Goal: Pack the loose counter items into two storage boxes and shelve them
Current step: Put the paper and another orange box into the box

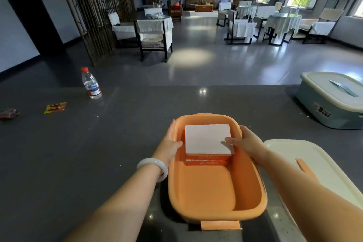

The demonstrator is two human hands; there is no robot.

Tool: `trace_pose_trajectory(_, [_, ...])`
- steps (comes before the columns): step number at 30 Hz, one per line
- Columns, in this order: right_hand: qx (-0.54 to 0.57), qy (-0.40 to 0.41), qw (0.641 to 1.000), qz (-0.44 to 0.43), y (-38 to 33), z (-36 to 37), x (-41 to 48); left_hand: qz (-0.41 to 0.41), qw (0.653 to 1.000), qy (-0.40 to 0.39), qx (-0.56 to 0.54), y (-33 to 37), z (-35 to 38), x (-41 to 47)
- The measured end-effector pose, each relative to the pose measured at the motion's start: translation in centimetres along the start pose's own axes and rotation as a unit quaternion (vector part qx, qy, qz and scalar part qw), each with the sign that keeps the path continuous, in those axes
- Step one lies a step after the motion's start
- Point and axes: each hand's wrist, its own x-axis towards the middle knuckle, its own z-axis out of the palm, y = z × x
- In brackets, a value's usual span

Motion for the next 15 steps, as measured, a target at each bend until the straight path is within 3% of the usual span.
trace_pose_trajectory(15, [0.03,-0.054,0.998,-0.026,-5.9,10.7,-2.2,-0.031,0.997,0.071,0.006,-2.1,-12.1,-3.3])
